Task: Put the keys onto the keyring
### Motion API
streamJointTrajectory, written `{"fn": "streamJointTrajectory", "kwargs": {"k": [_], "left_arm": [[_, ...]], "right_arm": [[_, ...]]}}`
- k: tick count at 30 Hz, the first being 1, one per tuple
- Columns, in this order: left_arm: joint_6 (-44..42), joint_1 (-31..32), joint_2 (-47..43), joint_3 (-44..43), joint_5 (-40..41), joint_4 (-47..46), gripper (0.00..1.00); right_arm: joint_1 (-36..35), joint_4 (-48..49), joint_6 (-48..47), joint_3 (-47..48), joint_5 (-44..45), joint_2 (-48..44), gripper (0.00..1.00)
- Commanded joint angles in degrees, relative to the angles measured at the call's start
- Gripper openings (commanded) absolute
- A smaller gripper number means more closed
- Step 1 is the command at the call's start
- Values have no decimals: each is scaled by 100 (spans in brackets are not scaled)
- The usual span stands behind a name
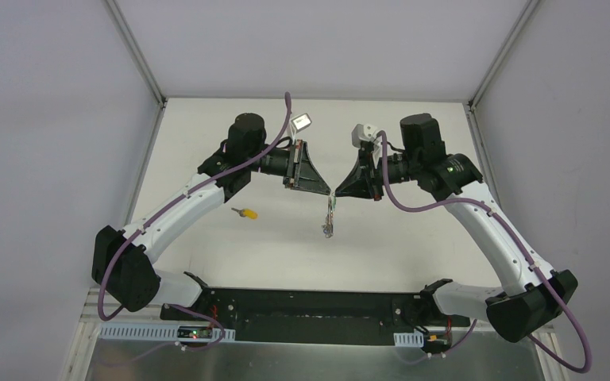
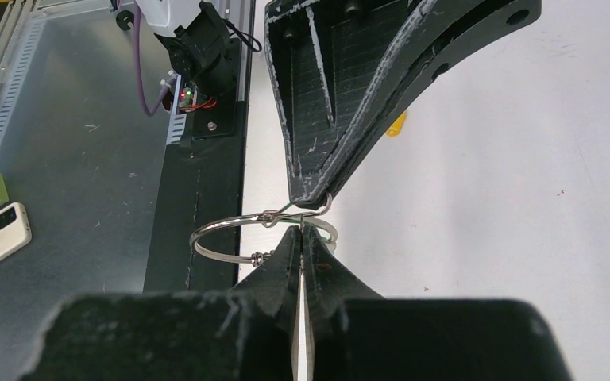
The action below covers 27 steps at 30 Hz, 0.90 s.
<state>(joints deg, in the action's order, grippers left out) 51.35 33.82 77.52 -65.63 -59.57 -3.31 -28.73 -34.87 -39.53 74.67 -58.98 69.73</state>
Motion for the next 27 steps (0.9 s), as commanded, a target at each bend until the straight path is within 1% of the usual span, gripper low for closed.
{"fn": "streamJointTrajectory", "kwargs": {"k": [1,27], "left_arm": [[-119,63,-70,-65,-81,-126,0],[-146,142,9,-113,-87,-100,0]], "right_arm": [[14,223,25,228,-229,-118,0],[12,327,168,216,-334,-85,0]]}}
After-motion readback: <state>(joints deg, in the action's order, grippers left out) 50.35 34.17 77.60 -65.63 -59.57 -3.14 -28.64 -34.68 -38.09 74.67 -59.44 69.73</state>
